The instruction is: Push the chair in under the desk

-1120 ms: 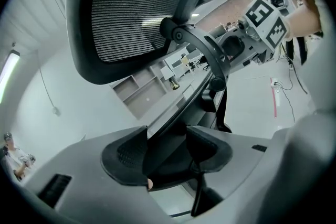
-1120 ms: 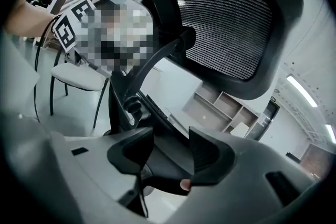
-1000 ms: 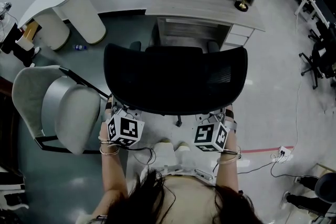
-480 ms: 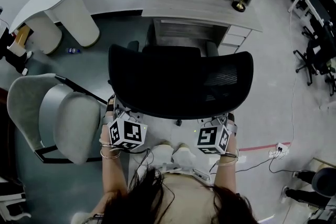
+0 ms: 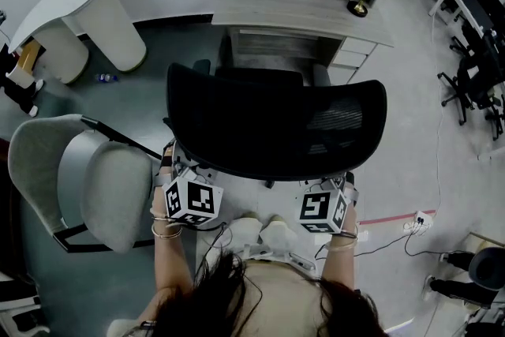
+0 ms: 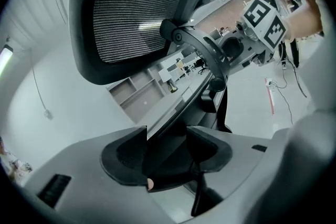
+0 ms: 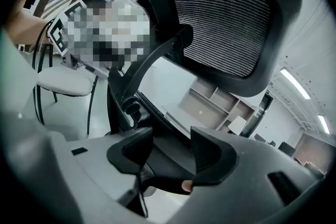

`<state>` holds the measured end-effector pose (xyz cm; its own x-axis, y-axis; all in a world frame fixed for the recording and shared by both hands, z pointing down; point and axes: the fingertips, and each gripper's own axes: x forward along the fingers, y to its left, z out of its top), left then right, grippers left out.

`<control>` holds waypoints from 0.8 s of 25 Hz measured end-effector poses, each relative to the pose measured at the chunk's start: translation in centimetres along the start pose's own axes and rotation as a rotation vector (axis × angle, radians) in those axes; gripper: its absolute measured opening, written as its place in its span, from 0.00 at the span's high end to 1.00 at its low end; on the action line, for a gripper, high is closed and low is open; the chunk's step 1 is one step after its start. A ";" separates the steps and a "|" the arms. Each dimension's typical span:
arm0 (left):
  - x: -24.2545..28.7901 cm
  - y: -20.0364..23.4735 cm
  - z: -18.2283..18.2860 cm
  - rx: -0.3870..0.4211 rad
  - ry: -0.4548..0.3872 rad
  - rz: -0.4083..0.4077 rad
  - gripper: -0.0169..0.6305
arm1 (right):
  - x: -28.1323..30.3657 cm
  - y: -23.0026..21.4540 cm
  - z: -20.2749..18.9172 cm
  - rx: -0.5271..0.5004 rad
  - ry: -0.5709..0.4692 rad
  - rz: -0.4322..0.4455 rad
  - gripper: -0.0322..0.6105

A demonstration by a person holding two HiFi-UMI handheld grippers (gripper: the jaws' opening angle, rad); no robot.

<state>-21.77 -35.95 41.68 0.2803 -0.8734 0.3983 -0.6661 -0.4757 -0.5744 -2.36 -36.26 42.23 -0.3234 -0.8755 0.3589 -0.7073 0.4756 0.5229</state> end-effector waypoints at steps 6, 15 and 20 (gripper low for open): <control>0.1 -0.1 0.0 0.003 -0.012 -0.001 0.63 | -0.1 0.0 -0.2 0.008 0.016 -0.011 0.62; 0.7 0.4 0.0 -0.005 -0.025 -0.009 0.63 | 0.4 0.0 0.0 0.015 0.024 -0.030 0.62; 1.2 0.8 0.1 -0.010 -0.034 -0.011 0.63 | 0.8 -0.3 0.2 0.017 0.018 -0.041 0.61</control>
<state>-21.85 -37.38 41.63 0.3110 -0.8710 0.3803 -0.6697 -0.4848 -0.5625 -2.53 -37.10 42.16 -0.2825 -0.8926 0.3513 -0.7302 0.4376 0.5247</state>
